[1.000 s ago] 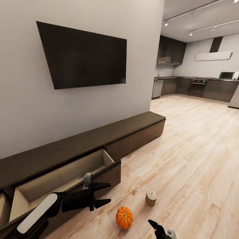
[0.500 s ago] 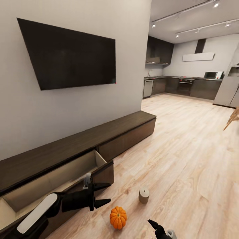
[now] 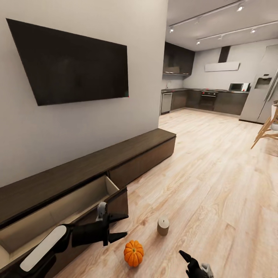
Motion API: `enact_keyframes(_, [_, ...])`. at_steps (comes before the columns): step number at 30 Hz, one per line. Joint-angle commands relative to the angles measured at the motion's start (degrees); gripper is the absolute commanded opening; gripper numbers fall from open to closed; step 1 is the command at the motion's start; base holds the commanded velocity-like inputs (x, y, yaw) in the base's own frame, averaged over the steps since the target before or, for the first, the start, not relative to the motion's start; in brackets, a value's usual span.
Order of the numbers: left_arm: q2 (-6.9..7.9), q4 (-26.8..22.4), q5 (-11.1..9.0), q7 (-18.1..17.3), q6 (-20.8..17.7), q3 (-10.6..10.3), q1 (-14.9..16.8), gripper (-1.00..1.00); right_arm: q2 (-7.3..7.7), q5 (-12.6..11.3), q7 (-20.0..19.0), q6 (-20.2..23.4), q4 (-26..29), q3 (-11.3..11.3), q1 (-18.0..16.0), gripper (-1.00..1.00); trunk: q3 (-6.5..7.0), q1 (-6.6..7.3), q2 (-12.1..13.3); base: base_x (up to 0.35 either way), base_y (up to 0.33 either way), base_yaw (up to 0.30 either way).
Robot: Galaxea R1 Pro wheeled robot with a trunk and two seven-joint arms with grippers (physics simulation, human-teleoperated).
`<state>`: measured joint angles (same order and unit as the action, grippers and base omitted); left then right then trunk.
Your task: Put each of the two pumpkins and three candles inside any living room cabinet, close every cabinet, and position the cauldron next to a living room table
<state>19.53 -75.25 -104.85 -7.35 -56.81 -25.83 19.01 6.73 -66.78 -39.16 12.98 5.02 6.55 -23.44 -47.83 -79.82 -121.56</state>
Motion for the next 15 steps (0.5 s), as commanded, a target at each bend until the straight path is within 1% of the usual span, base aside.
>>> enact_keyframes(1, [-0.03,1.1,1.5,0.8,0.1,0.2,0.1,1.0,1.69,-0.5,-4.9,0.8,0.0,0.6,0.0,1.0,-0.05,0.01,0.0,0.0,0.0,-0.001])
enact_keyframes(2, [-0.06,1.8,2.3,1.7,0.1,0.4,0.1,1.0,2.88,-0.6,-7.3,1.0,0.0,0.6,0.0,1.0,-0.05,0.01,0.0,0.0,0.0,0.0])
enact_keyframes(4, [-0.35,3.5,3.4,3.4,0.5,1.0,0.1,1.0,5.43,-0.7,-10.2,2.4,0.6,0.6,0.0,1.0,-0.05,0.01,0.0,0.0,0.0,0.0])
enact_keyframes(6, [-0.81,6.2,4.6,5.2,0.8,2.0,0.2,1.0,7.59,-0.6,-12.6,6.2,2.5,0.5,0.0,1.0,-0.05,0.01,0.0,0.0,0.0,0.0])
enact_keyframes(8, [-1.73,8.8,6.5,6.5,2.2,2.7,0.5,1.0,9.04,-0.5,-14.7,10.7,7.4,0.5,0.0,1.0,-0.05,0.01,0.0,0.0,0.0,0.0])
enact_keyframes(10, [-3.07,11.1,9.3,7.1,5.1,2.9,0.7,1.0,11.32,-0.6,-15.7,13.9,13.1,0.5,0.0,1.0,-0.05,0.01,0.0,0.0,0.0,0.0])
enact_keyframes(12, [-4.17,12.4,12.6,7.4,7.9,3.0,0.8,1.0,13.54,-0.8,-16.1,15.6,17.3,0.5,0.0,1.0,-0.05,0.01,0.0,0.0,0.0,0.0])
enact_keyframes(13, [-4.69,12.7,14.2,7.5,8.9,3.1,0.8,1.0,14.26,-0.9,-16.2,16.1,18.9,0.5,0.0,1.0,-0.05,0.01,0.0,0.0,0.0,0.0])
enact_keyframes(15, [-5.88,13.5,16.8,7.5,10.6,3.1,0.8,1.0,15.11,-0.9,-16.5,17.4,22.3,0.4,0.0,1.0,-0.05,0.01,0.0,0.0,0.0,0.0])
